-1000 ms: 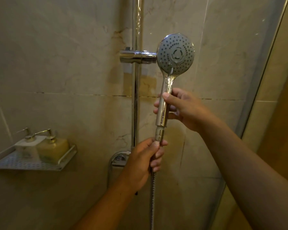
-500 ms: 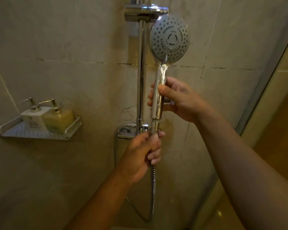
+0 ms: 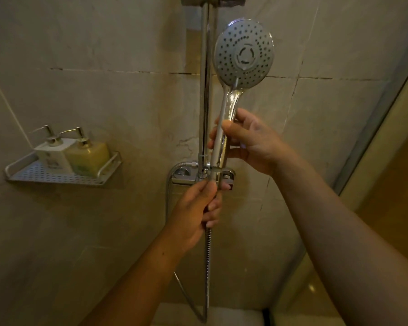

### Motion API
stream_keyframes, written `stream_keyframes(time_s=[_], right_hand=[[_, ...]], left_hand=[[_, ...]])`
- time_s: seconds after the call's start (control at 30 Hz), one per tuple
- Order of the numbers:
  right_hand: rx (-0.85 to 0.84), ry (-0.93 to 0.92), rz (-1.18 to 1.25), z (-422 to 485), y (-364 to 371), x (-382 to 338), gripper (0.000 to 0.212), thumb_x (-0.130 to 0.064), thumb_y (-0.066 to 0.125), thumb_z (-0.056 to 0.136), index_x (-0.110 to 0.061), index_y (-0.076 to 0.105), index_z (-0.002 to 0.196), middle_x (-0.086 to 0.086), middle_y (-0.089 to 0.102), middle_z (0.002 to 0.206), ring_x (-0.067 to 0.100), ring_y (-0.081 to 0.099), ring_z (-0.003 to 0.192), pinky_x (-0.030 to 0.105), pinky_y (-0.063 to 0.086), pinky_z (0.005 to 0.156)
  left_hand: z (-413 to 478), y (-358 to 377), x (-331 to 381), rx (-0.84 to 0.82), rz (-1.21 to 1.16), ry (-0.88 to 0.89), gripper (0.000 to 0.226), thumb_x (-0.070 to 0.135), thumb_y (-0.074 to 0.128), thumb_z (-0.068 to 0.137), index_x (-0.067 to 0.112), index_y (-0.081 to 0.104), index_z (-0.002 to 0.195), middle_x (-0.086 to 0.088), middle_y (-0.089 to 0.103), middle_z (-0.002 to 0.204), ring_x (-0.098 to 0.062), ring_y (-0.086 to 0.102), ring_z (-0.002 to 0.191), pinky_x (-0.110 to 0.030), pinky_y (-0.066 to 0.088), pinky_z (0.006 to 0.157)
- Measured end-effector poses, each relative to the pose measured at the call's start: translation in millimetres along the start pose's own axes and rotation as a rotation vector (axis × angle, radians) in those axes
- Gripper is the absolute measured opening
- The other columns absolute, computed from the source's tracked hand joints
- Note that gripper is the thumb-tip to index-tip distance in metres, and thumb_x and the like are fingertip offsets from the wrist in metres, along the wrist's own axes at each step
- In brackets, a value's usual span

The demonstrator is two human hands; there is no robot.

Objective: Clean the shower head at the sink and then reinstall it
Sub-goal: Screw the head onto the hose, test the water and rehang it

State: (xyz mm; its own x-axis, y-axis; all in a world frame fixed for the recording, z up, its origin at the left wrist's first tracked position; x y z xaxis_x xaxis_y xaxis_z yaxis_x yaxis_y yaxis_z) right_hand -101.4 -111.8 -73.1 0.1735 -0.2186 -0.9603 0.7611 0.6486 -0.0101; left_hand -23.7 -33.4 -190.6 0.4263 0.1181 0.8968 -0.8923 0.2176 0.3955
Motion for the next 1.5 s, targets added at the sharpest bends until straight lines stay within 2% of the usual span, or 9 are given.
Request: stream_keyframes(time_s=[0.3,0.4,0.47,0.57,0.8,0.97,1.1,1.3,1.5], right_hand=[[0.438,-0.003,-0.539,-4,0,10,0.045,-0.048,0.073,0.083,-0.013,0.053,0.104,0.016,0.06,0.089,0.03,0.066,0.08,0.052,0.061,0.07],[0.484,-0.022,-0.559,-4,1,13,0.036,-0.045,0.07,0.086,-0.015,0.052,0.094,0.002,0.051,0.08,0.017,0.054,0.069,0.042,0.059,0.066],[0.43,-0.003,-0.411,-2,5,18,0.022,-0.031,0.067,0.092,-0.016,0.052,0.096,0.002,0.057,0.082,0.015,0.06,0.069,0.034,0.057,0.068],[0.256,0.004,0.123,7,19,25,0.026,-0.005,0.058,0.095,-0.006,0.05,0.12,0.015,0.068,0.103,0.028,0.072,0.084,0.045,0.062,0.077],[0.068,0.1,0.47,13,36,33,0.038,-0.03,0.037,0.101,-0.008,0.055,0.126,0.006,0.06,0.086,0.016,0.056,0.065,0.031,0.049,0.062],[0.123,0.01,0.133,7,34,29,0.016,-0.016,0.054,0.1,-0.004,0.056,0.11,0.013,0.068,0.089,0.024,0.067,0.072,0.038,0.058,0.066],[0.295,0.002,-0.347,5,33,31,0.023,-0.027,0.069,0.091,-0.011,0.055,0.101,0.016,0.071,0.092,0.027,0.071,0.077,0.044,0.061,0.07],[0.522,-0.077,-0.642,-5,32,21,0.031,-0.039,0.075,0.085,-0.021,0.05,0.089,-0.005,0.054,0.076,0.006,0.048,0.061,0.02,0.043,0.056],[0.088,0.165,0.346,4,51,40,0.048,-0.032,0.03,0.106,0.001,0.046,0.138,0.015,0.066,0.094,0.029,0.066,0.08,0.044,0.056,0.075]], left_hand=[[-2,-26,-5,0.189,0.297,0.063,0.009,0.027,0.054,0.099,0.02,0.059,0.1,0.002,0.055,0.069,-0.009,0.041,0.049,-0.027,0.036,0.049],[-3,-21,0,0.193,0.34,0.095,0.004,0.023,0.056,0.098,0.023,0.058,0.095,0.0,0.062,0.069,-0.012,0.048,0.051,-0.028,0.043,0.05],[-3,-16,2,0.176,0.363,0.097,0.004,0.02,0.055,0.098,0.022,0.057,0.096,0.002,0.063,0.068,-0.011,0.05,0.051,-0.026,0.045,0.05],[-3,-9,0,0.126,0.365,0.063,0.004,0.022,0.053,0.099,0.022,0.056,0.096,0.006,0.055,0.062,-0.006,0.044,0.048,-0.023,0.04,0.049],[-2,-3,-8,0.001,0.217,0.011,0.025,0.038,0.05,0.097,0.015,0.06,0.102,0.007,0.049,0.062,-0.008,0.041,0.048,-0.024,0.039,0.049],[-5,-15,-14,0.058,0.251,0.037,0.028,0.035,0.055,0.09,0.011,0.063,0.103,-0.004,0.072,0.084,-0.015,0.064,0.069,-0.028,0.056,0.071],[-11,-28,-24,0.141,0.234,0.006,0.026,0.034,0.061,0.091,0.011,0.065,0.102,-0.001,0.069,0.077,-0.014,0.061,0.067,-0.026,0.053,0.067],[-8,-29,-27,0.157,0.239,0.025,0.016,0.047,0.063,0.081,0.033,0.069,0.086,0.009,0.051,0.061,-0.007,0.045,0.054,-0.023,0.042,0.057],[-10,-28,-24,0.049,-0.018,-0.025,0.019,0.028,0.055,0.09,0.013,0.066,0.097,0.005,0.04,0.059,-0.006,0.035,0.05,-0.02,0.036,0.052]])
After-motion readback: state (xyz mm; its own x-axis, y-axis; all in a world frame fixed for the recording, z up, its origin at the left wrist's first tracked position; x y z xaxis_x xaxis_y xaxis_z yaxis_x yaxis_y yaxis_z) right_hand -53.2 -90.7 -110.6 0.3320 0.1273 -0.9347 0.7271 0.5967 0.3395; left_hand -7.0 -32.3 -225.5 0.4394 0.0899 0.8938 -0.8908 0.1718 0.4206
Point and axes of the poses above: each hand's wrist, its own z-axis towards the middle knuckle, its own y-axis out of the palm, x = y × z, the point moved 8 cm from there along z, towards the middle knuckle
